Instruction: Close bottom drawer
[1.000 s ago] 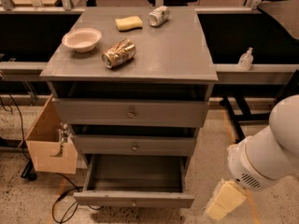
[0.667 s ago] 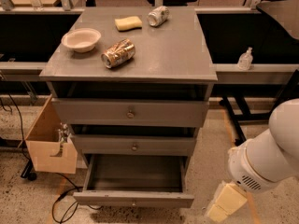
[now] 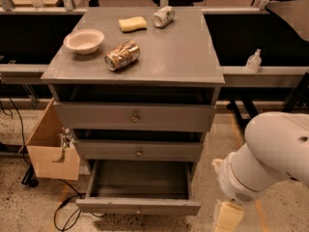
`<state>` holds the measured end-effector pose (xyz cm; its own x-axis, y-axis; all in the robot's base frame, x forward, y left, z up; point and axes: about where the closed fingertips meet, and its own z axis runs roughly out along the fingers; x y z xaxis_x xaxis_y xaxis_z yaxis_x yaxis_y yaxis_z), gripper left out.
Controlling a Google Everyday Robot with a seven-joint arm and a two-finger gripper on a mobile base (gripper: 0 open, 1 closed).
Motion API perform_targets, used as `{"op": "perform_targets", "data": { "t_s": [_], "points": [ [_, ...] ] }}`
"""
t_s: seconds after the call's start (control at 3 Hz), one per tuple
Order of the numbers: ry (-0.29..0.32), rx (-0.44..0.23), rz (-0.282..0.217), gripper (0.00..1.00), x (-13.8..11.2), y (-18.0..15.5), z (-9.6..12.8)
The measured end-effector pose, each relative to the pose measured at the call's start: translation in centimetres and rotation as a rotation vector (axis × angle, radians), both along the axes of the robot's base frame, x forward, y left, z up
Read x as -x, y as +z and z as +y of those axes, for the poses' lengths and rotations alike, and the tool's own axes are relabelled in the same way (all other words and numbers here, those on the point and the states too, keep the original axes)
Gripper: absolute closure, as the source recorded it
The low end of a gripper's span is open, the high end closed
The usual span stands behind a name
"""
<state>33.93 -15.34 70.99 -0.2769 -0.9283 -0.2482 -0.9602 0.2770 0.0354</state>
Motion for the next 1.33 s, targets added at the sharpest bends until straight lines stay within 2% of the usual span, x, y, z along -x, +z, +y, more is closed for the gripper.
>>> {"op": "perform_targets", "data": {
  "t_s": [0.33, 0.67, 1.0, 1.33],
  "points": [
    [0.200, -0.002, 0.000, 0.00, 0.4, -3.3, 0.6],
    [0.375, -0.075, 0.003, 0.00, -0.4, -7.8, 1.2],
    [0.446, -0.159, 0.058, 0.00, -1.2, -12.7, 2.2],
    [0.446, -0.159, 0.058, 0.00, -1.2, -12.7, 2.2]
  ]
}}
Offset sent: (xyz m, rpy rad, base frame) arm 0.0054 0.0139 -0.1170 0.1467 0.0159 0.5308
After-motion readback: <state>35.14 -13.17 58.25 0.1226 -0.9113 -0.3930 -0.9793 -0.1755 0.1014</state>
